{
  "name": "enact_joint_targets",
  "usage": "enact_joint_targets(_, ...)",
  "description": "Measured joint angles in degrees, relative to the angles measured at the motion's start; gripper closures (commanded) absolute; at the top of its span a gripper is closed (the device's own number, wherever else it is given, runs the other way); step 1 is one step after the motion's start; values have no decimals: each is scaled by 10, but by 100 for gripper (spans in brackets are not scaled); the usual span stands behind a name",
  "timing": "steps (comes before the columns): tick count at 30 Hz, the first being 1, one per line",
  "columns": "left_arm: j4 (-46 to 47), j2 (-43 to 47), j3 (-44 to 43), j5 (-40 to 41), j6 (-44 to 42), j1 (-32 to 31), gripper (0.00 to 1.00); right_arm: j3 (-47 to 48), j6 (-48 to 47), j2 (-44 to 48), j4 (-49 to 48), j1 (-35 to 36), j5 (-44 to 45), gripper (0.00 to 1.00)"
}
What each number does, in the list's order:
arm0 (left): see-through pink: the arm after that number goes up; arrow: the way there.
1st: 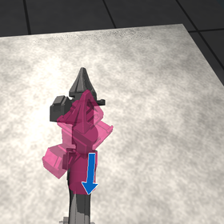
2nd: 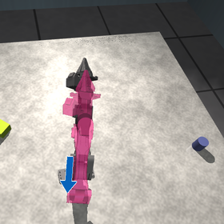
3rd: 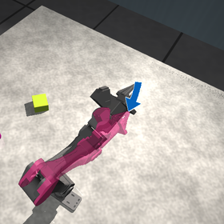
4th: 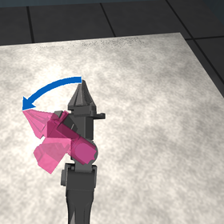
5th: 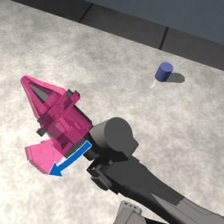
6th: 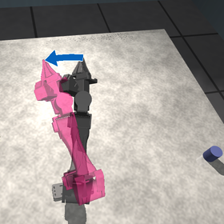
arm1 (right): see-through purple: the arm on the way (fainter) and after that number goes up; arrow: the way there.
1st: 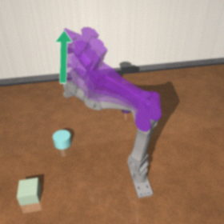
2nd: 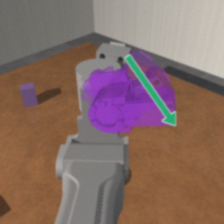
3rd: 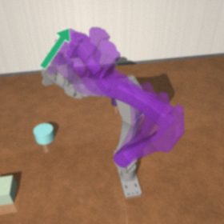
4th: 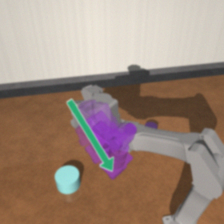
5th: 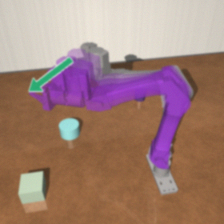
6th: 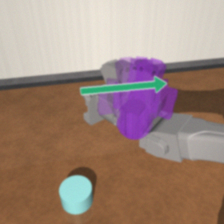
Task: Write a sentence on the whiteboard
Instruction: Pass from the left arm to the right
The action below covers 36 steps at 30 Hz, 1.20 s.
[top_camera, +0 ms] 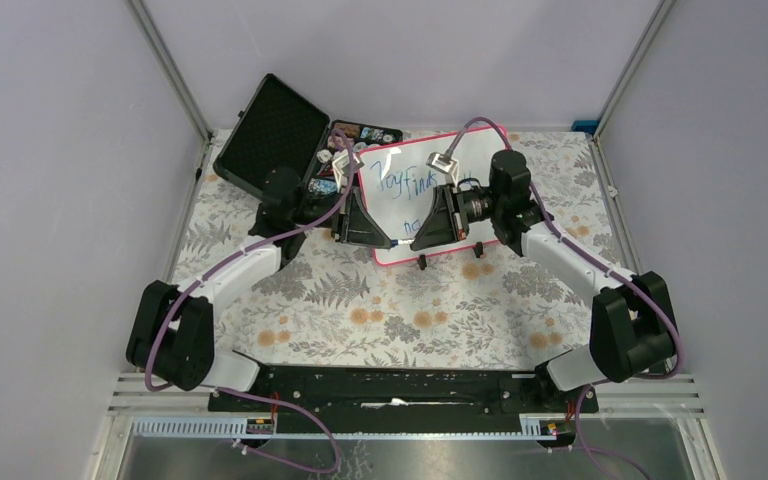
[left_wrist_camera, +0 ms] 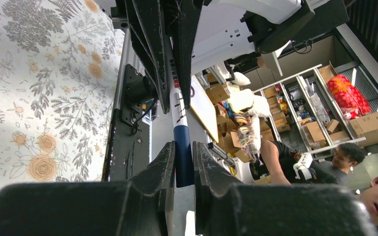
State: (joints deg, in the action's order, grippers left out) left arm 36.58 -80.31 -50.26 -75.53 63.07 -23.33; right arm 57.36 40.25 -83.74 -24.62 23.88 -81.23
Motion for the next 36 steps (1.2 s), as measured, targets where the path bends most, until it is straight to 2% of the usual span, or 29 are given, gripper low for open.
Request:
enact_joint_targets(11,7,-5,0,-27,15,-4,100,0,23,-8,-18,11,-16,100)
enact_joint_targets(12,6,-4,0,-29,14,-4,100,0,22,-8,-17,11,-17,98)
enact_joint_targets(17,-58,5,-3,-25,-34,-5,100,3,-9,-8,20,11,-19,53)
enact_joint_targets(21,-157,16,-5,1,-131,-7,100,19,-34,-2,39,2,-12,36)
enact_joint_targets(22,-197,17,-13,15,-168,-9,100,28,-49,-1,55,-5,-3,35)
enact_joint_targets(25,-327,17,-58,58,-289,-20,100,73,-136,-1,145,-24,22,37)
enact_joint_targets(29,-499,14,-148,78,-446,-25,100,183,-349,-1,379,-36,83,41)
enact_joint_targets(32,-557,12,-171,68,-494,-25,100,225,-472,8,495,-33,123,43)
enact_joint_targets(36,-607,-12,-171,66,-509,-25,100,246,-593,21,626,-14,194,43)
